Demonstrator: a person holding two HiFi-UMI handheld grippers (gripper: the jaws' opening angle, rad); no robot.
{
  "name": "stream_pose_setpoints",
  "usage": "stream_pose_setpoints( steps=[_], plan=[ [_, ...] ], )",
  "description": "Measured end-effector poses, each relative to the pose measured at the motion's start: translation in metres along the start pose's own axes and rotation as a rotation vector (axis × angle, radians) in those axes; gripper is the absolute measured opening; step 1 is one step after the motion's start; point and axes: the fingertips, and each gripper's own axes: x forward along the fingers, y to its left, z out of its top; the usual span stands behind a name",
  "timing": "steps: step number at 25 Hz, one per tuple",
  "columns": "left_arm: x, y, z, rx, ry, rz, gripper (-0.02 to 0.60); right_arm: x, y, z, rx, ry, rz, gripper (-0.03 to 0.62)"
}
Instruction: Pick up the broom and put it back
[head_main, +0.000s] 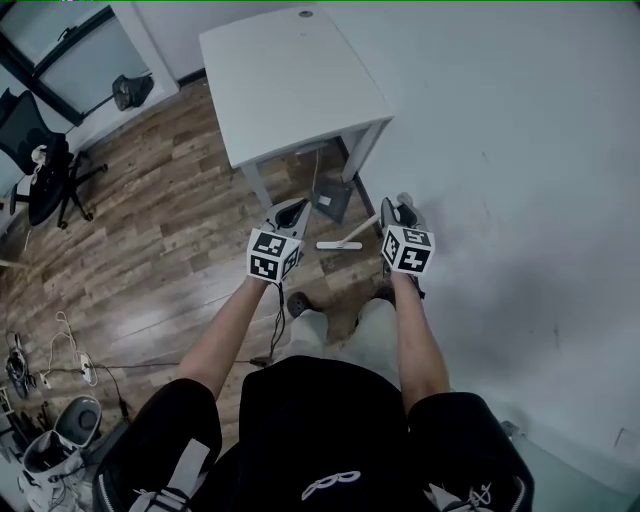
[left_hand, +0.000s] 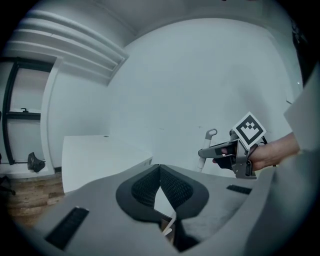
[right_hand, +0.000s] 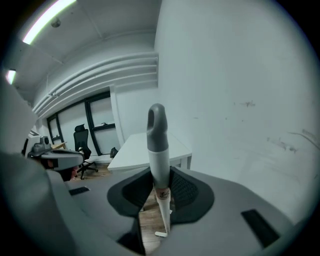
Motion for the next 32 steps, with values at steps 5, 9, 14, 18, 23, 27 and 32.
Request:
stream_pose_setpoints(
  steps=[5, 9, 14, 18, 23, 27, 32],
  plan=[
    [0.029, -0.017, -0.010, 0.006, 0.027, -0.056, 0.020, -0.001, -0.034, -0.023, 0.069, 0.018, -0.078, 0.115],
    [0.054, -0.031, -0.015, 0.012, 0.043, -0.089, 0.020, 0.001, -0.058, -0.047, 0.117, 0.043, -0.123, 0.115],
    [0.083, -0.042, -0.024, 0.013, 0.064, -0.109, 0.020, 0.011, -0.088, -0.078, 0.174, 0.083, -0.161, 0.115],
    [0.103, -0.050, -0.032, 0.004, 0.077, -0.120, 0.020, 0.023, -0.109, -0.098, 0.203, 0.107, -0.175, 0.115],
    [0.118, -0.056, -0.044, 0.013, 0.106, -0.118, 0.020, 0.039, -0.133, -0.124, 0.235, 0.136, -0.184, 0.115],
    [0.131, -0.055, -0.048, 0.024, 0.116, -0.099, 0.020, 0.054, -0.153, -0.116, 0.237, 0.100, -0.186, 0.115],
    [0.144, -0.058, -0.047, 0.017, 0.118, -0.088, 0.020, 0.066, -0.170, -0.113, 0.261, 0.096, -0.208, 0.115]
  ],
)
